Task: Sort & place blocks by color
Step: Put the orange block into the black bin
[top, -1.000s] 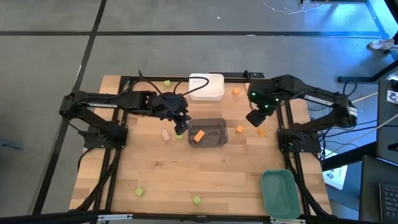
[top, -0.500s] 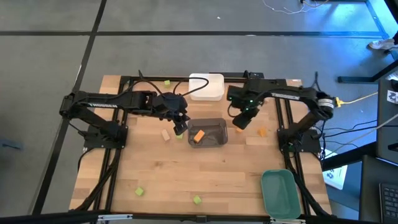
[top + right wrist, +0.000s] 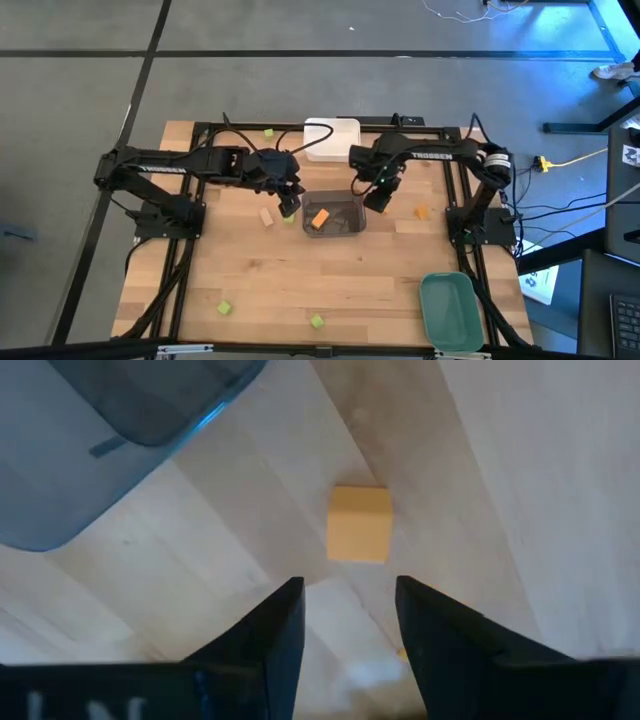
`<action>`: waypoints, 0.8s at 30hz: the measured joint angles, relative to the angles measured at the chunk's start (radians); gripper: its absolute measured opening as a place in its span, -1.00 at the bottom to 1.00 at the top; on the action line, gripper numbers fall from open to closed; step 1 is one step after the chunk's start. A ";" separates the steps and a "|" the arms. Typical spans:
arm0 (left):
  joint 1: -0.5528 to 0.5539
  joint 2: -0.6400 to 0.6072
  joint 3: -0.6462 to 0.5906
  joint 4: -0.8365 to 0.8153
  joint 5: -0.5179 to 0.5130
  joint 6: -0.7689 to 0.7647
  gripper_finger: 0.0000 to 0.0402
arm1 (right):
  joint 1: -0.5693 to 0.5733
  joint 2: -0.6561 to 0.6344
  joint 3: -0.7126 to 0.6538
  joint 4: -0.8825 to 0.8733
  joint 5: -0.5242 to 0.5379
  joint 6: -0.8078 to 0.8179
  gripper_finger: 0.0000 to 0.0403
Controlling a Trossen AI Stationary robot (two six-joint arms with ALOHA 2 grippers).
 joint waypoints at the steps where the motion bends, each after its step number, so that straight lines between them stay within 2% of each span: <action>1: 0.000 0.001 0.000 -0.001 0.000 -0.001 -0.20 | 0.000 0.002 -0.004 0.009 0.000 0.000 -0.21; 14: 0.000 0.000 0.000 0.005 -0.002 -0.007 -0.20 | 0.011 -0.006 -0.176 0.136 0.007 0.030 -0.21; 24: 0.000 0.000 0.000 0.006 -0.002 -0.031 -0.20 | 0.011 -0.006 -0.194 0.189 0.008 0.026 -0.21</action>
